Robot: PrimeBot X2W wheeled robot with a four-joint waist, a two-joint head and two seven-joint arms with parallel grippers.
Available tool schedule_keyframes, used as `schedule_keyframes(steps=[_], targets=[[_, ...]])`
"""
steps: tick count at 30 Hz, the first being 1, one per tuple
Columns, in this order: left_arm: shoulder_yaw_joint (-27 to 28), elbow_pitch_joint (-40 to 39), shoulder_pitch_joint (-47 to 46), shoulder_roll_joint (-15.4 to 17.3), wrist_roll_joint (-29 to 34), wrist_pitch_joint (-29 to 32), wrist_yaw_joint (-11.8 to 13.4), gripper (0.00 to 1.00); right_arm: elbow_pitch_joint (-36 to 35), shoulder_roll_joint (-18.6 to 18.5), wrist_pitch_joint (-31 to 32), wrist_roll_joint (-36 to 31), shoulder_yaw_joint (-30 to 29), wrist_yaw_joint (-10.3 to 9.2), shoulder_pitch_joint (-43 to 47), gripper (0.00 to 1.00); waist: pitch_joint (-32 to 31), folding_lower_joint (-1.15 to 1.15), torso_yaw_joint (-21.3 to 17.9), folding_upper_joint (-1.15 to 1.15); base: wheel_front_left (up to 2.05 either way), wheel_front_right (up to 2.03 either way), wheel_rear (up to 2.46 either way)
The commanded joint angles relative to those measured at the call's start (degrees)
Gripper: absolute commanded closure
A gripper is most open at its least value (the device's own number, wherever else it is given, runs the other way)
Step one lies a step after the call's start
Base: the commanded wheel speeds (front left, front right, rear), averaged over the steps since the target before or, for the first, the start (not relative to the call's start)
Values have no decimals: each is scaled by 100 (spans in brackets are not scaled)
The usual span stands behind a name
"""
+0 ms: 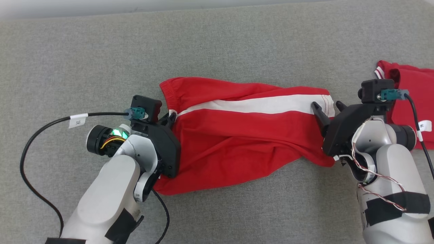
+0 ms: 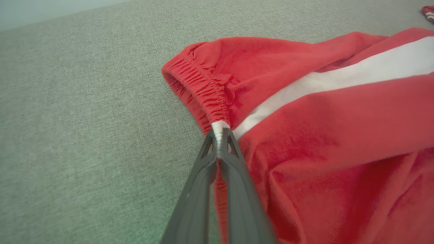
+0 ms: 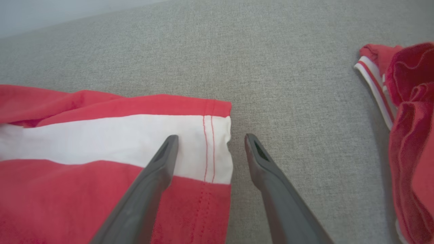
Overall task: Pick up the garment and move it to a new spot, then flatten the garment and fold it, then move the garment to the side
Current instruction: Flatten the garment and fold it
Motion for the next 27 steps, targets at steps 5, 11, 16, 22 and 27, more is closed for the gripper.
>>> schedule_keyframes(steps=[5, 11, 16, 22, 27], targets=[[-38, 74, -90, -32, -79, -45, -31, 100, 294, 32, 24, -4, 13, -10, -213, 19, 26, 0, 58, 0, 0, 0, 0], [-65, 119, -109, -49, -104, -77, -62, 100, 528, 58, 90, -107, -89, -10, -331, 35, 10, 0, 81, 0, 0, 0, 0], [-68, 137, -118, -26, -134, -95, -59, 100, 622, 92, 186, -138, -149, -10, -355, 75, -3, 0, 66, 0, 0, 0, 0], [-39, 102, -152, -24, -153, -250, -1, 100, 581, 115, 33, -34, -172, -10, -329, 100, -21, 0, 70, 0, 0, 0, 0], [109, -15, -190, -74, -217, -681, 57, 100, 334, 167, -290, 350, -225, -10, -274, 100, -125, 0, 79, 0, 0, 0, 0]])
